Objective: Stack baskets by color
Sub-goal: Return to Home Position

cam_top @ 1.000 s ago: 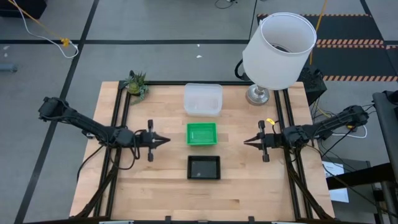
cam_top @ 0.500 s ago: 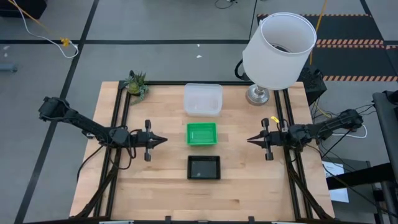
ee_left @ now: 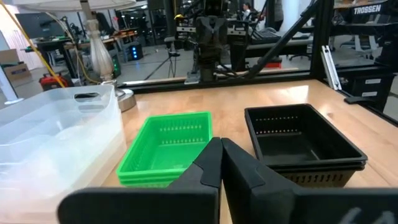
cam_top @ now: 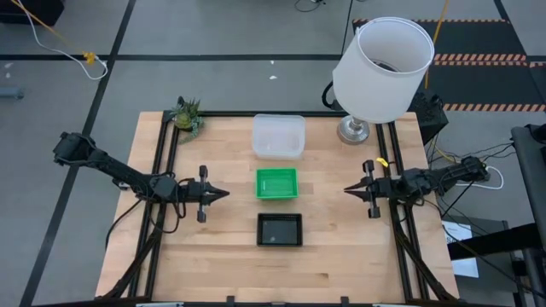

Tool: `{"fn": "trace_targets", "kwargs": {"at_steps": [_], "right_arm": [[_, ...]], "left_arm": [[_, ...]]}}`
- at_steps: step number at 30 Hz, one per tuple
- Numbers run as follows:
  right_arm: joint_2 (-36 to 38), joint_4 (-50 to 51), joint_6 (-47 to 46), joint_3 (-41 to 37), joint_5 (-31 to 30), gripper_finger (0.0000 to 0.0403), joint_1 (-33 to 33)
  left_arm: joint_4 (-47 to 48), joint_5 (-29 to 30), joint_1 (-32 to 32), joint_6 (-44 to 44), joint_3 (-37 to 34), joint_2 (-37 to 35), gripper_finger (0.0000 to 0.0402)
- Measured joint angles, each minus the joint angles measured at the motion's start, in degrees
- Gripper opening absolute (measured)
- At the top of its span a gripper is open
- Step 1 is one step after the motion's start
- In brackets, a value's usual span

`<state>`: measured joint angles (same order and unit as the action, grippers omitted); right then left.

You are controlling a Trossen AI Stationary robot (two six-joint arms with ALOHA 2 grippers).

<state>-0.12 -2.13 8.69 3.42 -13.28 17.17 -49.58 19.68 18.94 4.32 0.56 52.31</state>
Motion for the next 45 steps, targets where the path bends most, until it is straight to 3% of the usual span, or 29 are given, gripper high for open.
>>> {"fn": "trace_targets", "kwargs": {"at_steps": [11,15,25,41,45], "right_arm": [[0.05,-0.69,4.19,-0.68,0.1,0.001,-2.29],[0.04,-1.32,4.13,-2.27,4.55,0.0002,-5.56],[-0.02,-0.7,2.73,-2.43,9.01,0.0001,-11.63],[-0.04,0.53,2.95,-2.54,10.67,0.0,-13.97],[-0.07,0.6,2.95,-2.56,10.63,0.0,-13.97]], "left_arm": [[-0.01,-0.1,0.0,-1.14,0.02,0.0,0.0009],[-0.04,-0.13,0.0,-1.49,0.02,0.0,0.0011],[-0.09,-0.17,0.0,-1.84,0.02,0.0,0.0012],[-0.11,-0.44,0.0,-1.49,0.02,-0.49,0.0003],[-0.33,-4.09,0.0,0.97,0.07,-4.13,0.0009]]}}
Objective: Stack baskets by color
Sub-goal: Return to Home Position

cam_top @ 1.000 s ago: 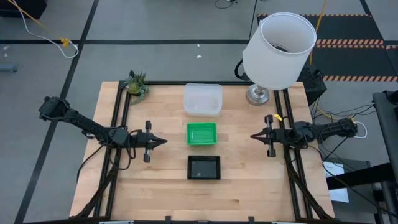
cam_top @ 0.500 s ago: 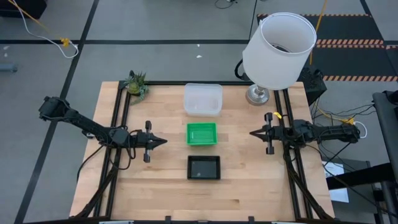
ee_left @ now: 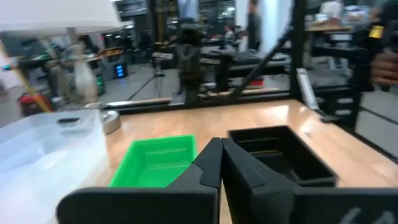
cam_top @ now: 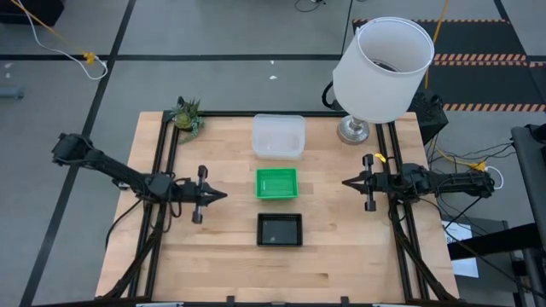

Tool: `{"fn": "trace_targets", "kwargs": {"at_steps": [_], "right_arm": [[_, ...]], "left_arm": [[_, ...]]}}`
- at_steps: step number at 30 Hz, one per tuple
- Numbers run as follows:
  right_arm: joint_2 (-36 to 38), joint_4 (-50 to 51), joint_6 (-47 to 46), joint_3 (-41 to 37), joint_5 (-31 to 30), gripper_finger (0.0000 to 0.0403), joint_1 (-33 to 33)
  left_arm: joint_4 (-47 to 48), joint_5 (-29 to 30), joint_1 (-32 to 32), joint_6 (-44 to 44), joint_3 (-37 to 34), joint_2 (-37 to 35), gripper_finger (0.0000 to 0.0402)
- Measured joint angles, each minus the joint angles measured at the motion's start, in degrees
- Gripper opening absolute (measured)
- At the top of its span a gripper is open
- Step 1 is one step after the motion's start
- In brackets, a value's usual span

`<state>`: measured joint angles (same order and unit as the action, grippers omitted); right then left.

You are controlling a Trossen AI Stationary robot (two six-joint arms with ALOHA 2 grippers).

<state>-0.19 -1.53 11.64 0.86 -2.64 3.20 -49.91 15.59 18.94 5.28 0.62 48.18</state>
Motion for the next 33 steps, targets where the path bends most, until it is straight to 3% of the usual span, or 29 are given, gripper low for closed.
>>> {"fn": "trace_targets", "kwargs": {"at_steps": [5,21,33], "right_arm": [[0.0,-0.12,0.0,0.0,-0.03,0.0,0.0],[0.0,-0.4,0.0,0.0,-0.16,0.0,0.0],[0.0,-0.49,0.0,0.0,-0.23,0.0,0.0]], "left_arm": [[6.75,-3.65,0.02,1.21,0.0,-6.63,0.0004],[29.15,-5.7,-0.62,5.22,0.0,-28.32,0.0006],[46.21,-11.88,-7.27,8.01,-0.02,-44.13,0.0003]]}}
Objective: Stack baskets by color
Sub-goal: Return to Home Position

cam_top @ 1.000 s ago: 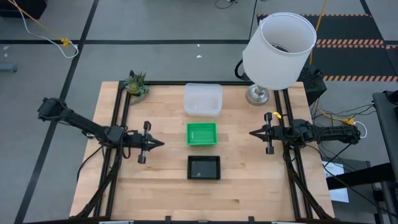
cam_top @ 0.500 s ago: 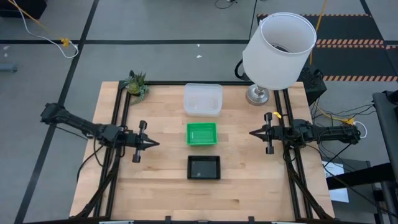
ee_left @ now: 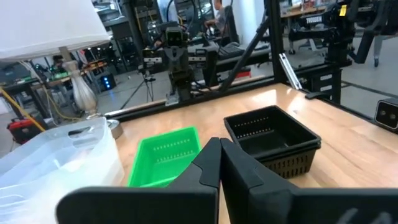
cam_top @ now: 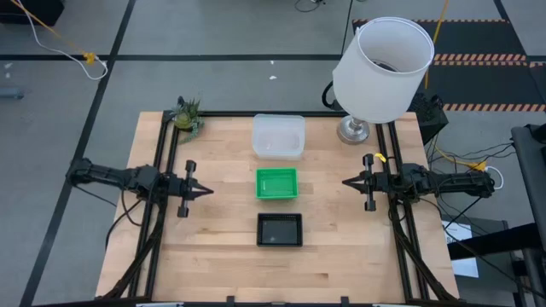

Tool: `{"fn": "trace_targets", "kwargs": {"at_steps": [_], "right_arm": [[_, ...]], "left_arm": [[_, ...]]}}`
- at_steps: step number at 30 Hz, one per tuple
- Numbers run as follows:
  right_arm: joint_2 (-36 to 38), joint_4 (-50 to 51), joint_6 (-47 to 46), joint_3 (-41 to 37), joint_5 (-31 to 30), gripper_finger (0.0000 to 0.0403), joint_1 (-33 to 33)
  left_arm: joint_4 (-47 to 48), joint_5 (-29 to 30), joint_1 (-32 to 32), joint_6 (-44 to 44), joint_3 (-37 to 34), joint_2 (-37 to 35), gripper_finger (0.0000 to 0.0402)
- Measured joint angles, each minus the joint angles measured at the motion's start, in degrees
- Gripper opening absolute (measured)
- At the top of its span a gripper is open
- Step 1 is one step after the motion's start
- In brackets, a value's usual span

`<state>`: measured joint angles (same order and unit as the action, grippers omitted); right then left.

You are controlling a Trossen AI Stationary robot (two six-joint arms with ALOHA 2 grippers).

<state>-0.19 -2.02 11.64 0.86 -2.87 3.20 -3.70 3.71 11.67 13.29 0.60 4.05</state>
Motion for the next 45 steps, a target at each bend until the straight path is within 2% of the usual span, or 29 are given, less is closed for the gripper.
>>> {"fn": "trace_targets", "kwargs": {"at_steps": [7,14,28,35,45], "right_arm": [[0.02,-0.04,0.0,0.0,-0.02,0.0,0.0],[0.01,-0.07,-0.01,0.0,-0.02,0.0,0.0],[0.01,-0.07,-0.02,0.0,0.0,0.0,0.0],[0.02,-0.05,-0.02,0.0,0.0,0.0,0.0],[0.01,-0.06,-0.01,0.0,0.0,0.0,0.0]], "left_arm": [[3.06,-3.95,-5.16,1.41,0.09,-3.1,0.0004],[3.1,-6.12,-6.2,5.1,0.07,-2.99,0.0003],[2.99,-6.25,-9.56,3.67,0.02,-2.94,0.001],[2.99,-5.4,-9.74,2.61,0.02,-2.94,0.0032],[2.99,-5.23,-9.74,2.69,0.02,-2.94,0.0031]]}}
